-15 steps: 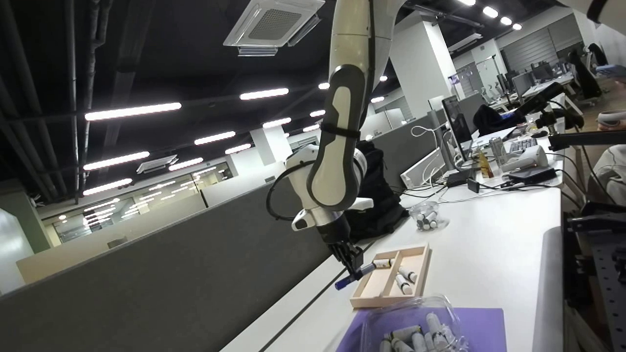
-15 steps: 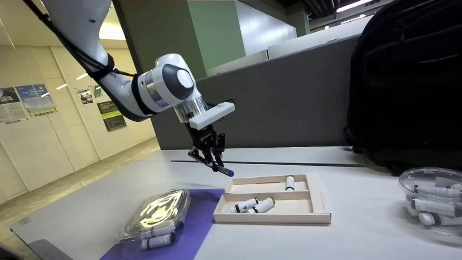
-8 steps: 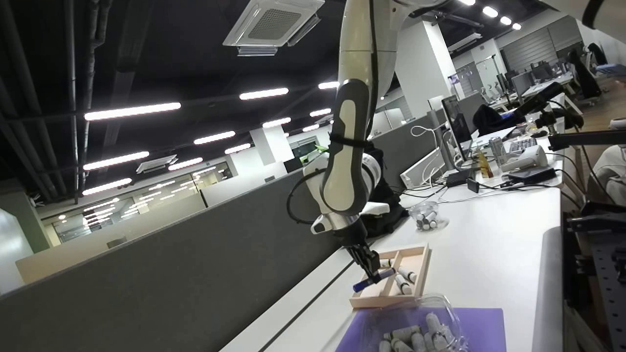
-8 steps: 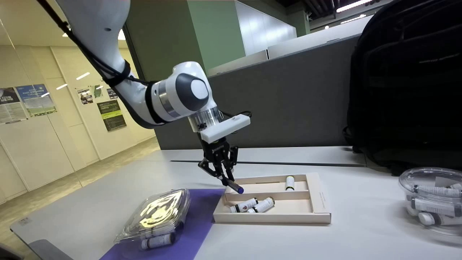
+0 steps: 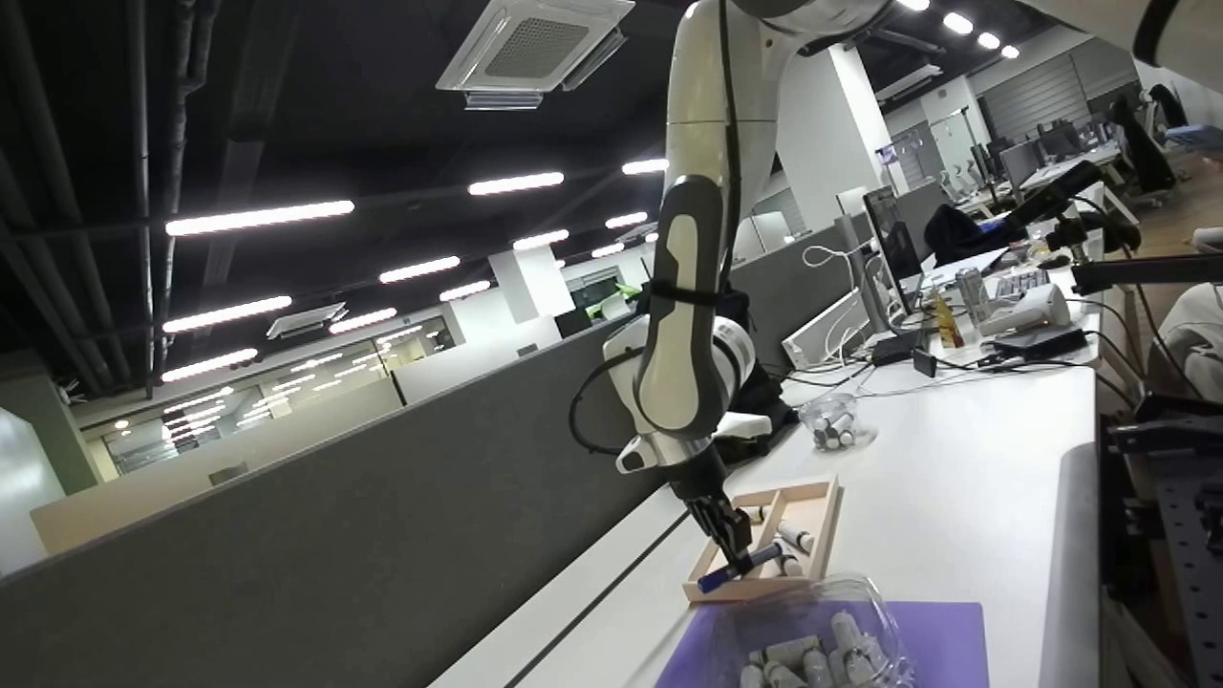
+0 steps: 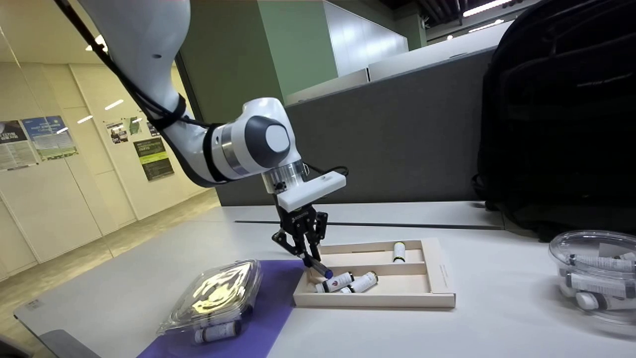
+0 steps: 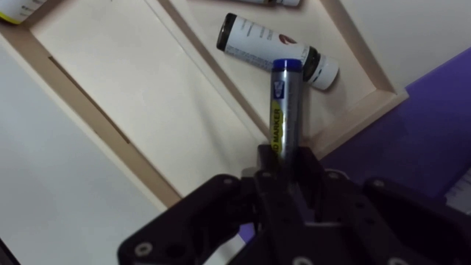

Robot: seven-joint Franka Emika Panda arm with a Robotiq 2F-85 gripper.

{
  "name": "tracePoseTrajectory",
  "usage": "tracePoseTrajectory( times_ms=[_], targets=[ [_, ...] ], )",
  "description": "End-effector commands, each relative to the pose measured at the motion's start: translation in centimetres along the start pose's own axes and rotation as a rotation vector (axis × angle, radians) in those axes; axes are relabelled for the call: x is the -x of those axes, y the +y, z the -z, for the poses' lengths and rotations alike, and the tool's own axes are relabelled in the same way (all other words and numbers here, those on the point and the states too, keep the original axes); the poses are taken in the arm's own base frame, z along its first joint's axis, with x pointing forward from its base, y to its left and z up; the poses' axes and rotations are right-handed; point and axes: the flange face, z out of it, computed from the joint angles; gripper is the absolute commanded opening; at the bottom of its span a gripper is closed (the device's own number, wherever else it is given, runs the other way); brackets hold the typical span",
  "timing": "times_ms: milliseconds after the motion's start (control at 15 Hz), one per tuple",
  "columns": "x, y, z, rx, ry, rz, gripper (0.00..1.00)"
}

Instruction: Put the blue marker on the tray

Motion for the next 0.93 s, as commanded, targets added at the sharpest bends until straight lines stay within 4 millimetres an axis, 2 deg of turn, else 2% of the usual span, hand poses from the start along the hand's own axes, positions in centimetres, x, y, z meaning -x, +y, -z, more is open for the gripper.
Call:
tracePoseTrajectory(
  times_ms=[0,467,533,867],
  targets=[
    [-0.4,-0.5,0.1,-0.012,0.025,0.016,0.47],
    [-1.4,-2.1,1.4,0.005,0.047,0.051,0.94],
    [-1.6,-2.5,1.9,0.016,0.051,0.062,0.98],
    [-2.7,-5.2,5.5,0.094,0.077,0.107,1.00]
  ],
)
